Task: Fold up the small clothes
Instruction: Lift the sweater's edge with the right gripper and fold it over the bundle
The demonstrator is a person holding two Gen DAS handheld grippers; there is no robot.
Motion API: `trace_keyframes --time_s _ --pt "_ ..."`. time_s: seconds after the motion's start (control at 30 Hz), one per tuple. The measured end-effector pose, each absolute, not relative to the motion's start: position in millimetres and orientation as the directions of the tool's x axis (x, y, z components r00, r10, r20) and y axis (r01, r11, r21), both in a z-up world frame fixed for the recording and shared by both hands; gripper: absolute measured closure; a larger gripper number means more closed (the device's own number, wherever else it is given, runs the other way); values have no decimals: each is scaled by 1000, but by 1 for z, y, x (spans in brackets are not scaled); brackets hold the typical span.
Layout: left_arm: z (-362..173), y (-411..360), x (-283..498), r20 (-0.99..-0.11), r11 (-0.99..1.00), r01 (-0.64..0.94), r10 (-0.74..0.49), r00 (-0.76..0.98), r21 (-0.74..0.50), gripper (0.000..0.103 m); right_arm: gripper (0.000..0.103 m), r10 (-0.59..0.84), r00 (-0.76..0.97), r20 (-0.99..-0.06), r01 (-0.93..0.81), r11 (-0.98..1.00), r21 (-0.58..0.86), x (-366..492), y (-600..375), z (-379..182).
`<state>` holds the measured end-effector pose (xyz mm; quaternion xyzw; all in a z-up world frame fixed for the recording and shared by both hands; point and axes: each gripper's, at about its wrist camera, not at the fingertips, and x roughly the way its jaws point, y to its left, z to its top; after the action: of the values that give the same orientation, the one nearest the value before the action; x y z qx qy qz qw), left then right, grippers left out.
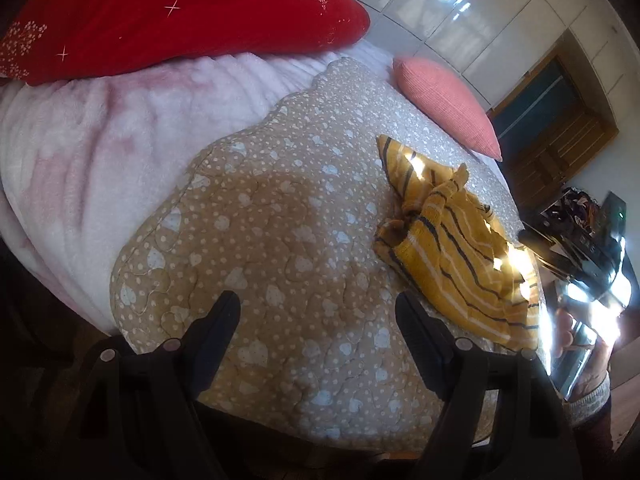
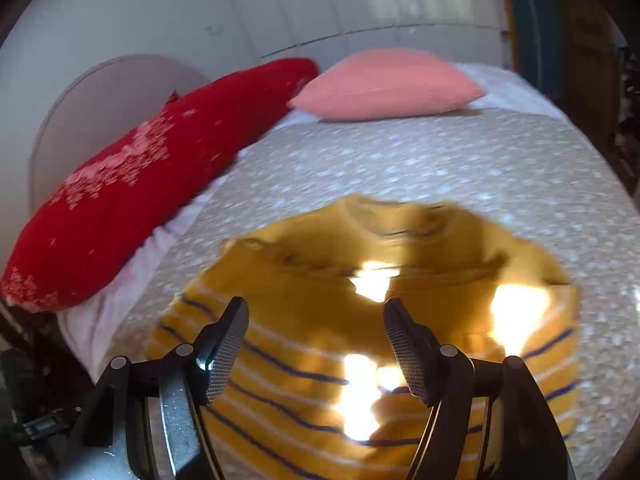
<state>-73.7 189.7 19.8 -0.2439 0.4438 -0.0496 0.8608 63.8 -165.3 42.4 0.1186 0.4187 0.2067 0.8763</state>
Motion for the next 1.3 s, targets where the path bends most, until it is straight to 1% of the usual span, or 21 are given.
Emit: trace_keyframes --time_s 0.07,0.13,0.23,0.27,0.33,0.37,0.4,0.43,0.47,0.5,0.53,0.57,0.67,0.77,0.9,0.97,1.03,1.1,1.2,1.3 --pt "21 197 -81 -734 873 -132 -303 608 -469 24 29 493 502 -711 -272 870 411 79 -122 30" --pt "22 205 -87 -730 869 -141 -299 614 -474 24 28 454 486 -747 -273 891 364 94 -82 18" --pt "21 220 -97 -729 859 -169 -287 622 -483 24 24 261 498 -827 -266 954 141 110 -29 -8" --pt "21 224 -101 -729 856 -178 -283 624 -485 24 21 198 497 -845 -261 963 72 111 -14 -20" --pt "19 229 -107 -731 851 -197 -275 624 -488 24 19 70 503 -861 -269 960 -80 110 4 -40" --pt "18 232 -109 -733 848 -204 -272 623 -489 24 20 21 530 -848 -284 946 -154 107 10 -45" --pt "17 233 -111 -734 846 -210 -271 623 -490 24 24 -1 556 -831 -294 935 -197 103 12 -46" --pt "17 234 -112 -735 844 -213 -271 622 -491 24 37 -4 567 -824 -299 931 -211 99 12 -44" --pt "17 233 -113 -736 843 -215 -272 620 -493 24 53 5 572 -820 -305 930 -206 97 9 -41" --pt "17 233 -113 -736 842 -215 -274 618 -494 24 65 12 580 -815 -303 931 -202 95 3 -35" --pt "17 231 -113 -736 842 -212 -278 617 -496 24 80 52 578 -815 -312 936 -162 96 -5 -28" --pt "19 229 -113 -736 844 -207 -280 616 -495 24 82 103 568 -816 -316 943 -101 97 -16 -21" --pt "25 216 -111 -737 857 -182 -285 613 -482 24 84 250 574 -780 -297 951 86 97 -61 9" --pt "32 198 -106 -744 876 -149 -288 603 -459 24 85 351 599 -719 -235 936 262 90 -128 33" --pt "36 167 -95 -763 898 -102 -299 573 -429 24 86 415 650 -636 -107 879 465 67 -236 37" --pt "36 150 -88 -771 904 -75 -314 554 -422 24 86 395 686 -612 -32 856 516 54 -293 28" --pt "35 130 -80 -780 909 -46 -328 533 -414 24 86 372 701 -608 28 838 545 42 -338 13" --pt "34 108 -73 -788 912 -16 -346 509 -410 24 85 414 681 -605 52 796 603 38 -372 -14" --pt "35 77 -67 -795 908 27 -380 474 -418 24 84 425 684 -593 87 760 644 27 -402 -36" --pt "35 56 -62 -802 907 62 -398 445 -415 24 84 448 701 -555 66 734 676 16 -410 -37"
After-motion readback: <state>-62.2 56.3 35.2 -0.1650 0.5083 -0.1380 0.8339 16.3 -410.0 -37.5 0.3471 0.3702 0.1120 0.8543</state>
